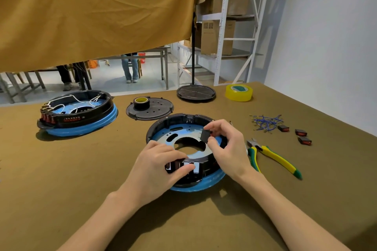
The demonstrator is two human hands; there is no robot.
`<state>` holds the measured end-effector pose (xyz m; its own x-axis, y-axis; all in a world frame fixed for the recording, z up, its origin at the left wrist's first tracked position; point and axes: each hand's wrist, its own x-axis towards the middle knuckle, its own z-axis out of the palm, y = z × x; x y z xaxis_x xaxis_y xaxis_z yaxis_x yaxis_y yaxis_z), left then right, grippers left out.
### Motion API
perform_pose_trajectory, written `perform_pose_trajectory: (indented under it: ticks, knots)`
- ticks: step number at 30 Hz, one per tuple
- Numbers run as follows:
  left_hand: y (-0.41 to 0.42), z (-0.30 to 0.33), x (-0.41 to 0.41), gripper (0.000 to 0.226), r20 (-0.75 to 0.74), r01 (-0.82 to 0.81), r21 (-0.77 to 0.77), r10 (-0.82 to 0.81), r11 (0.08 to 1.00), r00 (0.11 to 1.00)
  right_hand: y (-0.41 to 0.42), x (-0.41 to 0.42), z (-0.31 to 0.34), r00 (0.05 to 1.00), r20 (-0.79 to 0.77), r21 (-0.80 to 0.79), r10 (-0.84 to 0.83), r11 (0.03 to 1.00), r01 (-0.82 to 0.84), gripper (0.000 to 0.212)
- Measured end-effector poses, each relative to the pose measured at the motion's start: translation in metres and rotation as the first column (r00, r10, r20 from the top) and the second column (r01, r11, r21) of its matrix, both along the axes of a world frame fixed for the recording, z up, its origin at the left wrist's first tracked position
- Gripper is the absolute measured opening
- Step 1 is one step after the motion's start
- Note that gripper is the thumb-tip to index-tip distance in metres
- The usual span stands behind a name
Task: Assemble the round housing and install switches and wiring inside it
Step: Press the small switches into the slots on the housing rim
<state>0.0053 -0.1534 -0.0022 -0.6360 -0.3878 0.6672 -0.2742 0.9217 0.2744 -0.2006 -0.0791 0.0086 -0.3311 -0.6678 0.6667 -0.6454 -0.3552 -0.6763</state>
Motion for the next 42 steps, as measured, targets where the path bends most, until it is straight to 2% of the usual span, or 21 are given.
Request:
perform_pose_trajectory:
  ticks: [8,12,17,21,26,37,42]
  knots:
    - [0.014,0.000,-0.014,0.047,-0.033,-0.097,-0.023,0.096,0.995,0.995,0.013,0.011,0.002,0.999,0.003,-0.020,0.037,0.999,-0.037,0.021]
    - [0.016,-0.001,-0.017,0.047,-0.066,-0.128,-0.004,0.127,0.992,0.990,0.017,0.013,0.001,0.997,-0.076,-0.082,0.030,0.996,-0.037,0.022]
    - [0.018,0.002,-0.017,0.071,-0.124,-0.087,0.088,0.098,0.992,0.987,0.018,0.016,0.001,0.995,-0.082,-0.115,0.064,0.991,-0.073,0.026]
    - [0.016,-0.002,-0.015,0.055,-0.194,-0.015,0.086,0.031,0.996,0.980,0.018,0.019,-0.001,0.979,-0.035,-0.070,0.203,0.976,-0.205,0.032]
    - [0.014,-0.009,-0.017,0.049,-0.251,-0.007,0.101,0.033,0.995,0.967,0.017,0.017,-0.002,0.963,0.050,-0.021,0.264,0.965,-0.263,0.034]
    - [0.013,-0.016,-0.018,0.038,-0.215,-0.023,0.066,0.037,0.998,0.976,0.021,0.018,0.000,0.918,0.226,-0.008,0.326,0.943,-0.333,0.031]
    - [0.015,-0.014,-0.018,0.039,-0.192,-0.045,0.061,0.056,0.997,0.980,0.022,0.019,0.003,0.912,0.242,-0.002,0.332,0.940,-0.341,0.029]
